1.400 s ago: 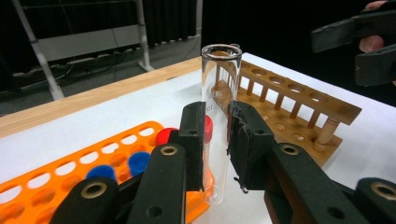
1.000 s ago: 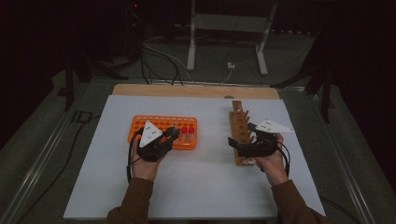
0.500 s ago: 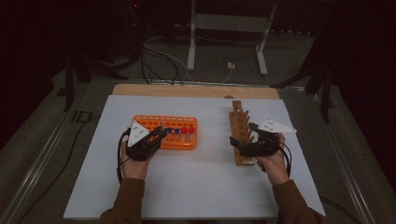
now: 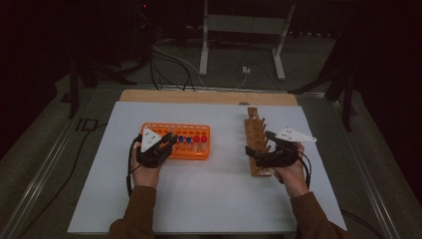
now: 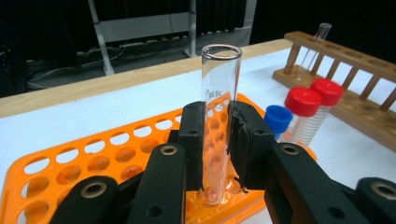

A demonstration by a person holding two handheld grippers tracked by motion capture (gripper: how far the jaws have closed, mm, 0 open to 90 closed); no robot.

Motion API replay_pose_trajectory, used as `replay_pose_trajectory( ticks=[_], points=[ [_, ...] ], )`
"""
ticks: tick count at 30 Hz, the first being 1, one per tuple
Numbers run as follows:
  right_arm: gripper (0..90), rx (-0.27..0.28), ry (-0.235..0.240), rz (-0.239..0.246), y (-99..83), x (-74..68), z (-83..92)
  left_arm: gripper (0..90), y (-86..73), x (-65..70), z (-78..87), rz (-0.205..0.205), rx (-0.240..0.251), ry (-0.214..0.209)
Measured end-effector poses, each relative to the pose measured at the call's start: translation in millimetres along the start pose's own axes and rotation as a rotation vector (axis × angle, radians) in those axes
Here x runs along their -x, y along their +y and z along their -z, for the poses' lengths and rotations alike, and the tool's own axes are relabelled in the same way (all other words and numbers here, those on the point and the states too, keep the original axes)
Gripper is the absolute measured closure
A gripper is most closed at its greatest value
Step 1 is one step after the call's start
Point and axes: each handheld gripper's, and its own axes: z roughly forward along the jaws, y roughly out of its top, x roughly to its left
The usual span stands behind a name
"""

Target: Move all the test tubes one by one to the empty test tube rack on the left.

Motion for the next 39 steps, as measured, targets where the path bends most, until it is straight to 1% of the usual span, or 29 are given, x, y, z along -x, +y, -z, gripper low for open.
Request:
replay_pose_trajectory(
  ticks=[3, 11, 19, 27, 30, 33, 39],
  points=[
    [0.2, -0.001, 0.000, -0.002, -0.1, 0.0, 0.0, 75.7, -2.6, -0.1, -4.4, 0.003, -0.007, 0.006],
    [0.3, -0.003, 0.005, 0.002, -0.5, -0.9, -0.6, 75.6, -8.3, 0.5, -13.1, 0.013, -0.025, 0.003],
    [0.3, -0.005, 0.007, 0.005, -0.8, -1.4, -0.9, 75.6, -16.1, 0.3, -18.0, 0.010, -0.061, 0.008],
    [0.3, -0.008, 0.009, 0.005, -1.0, -2.2, -1.3, 75.6, -24.9, 0.7, -22.0, 0.001, -0.101, 0.011],
    [0.3, -0.008, 0.010, 0.008, -1.1, -2.4, -1.6, 75.7, -25.9, 0.4, -22.0, 0.000, -0.106, 0.008],
    [0.3, -0.009, 0.011, 0.008, -1.2, -2.7, -1.8, 75.8, -26.8, 1.1, -21.8, -0.016, -0.114, 0.005],
    [0.3, -0.010, 0.012, 0.010, -1.2, -3.8, -2.2, 76.0, -27.8, 0.7, -22.4, -0.021, -0.126, 0.002]
  ],
)
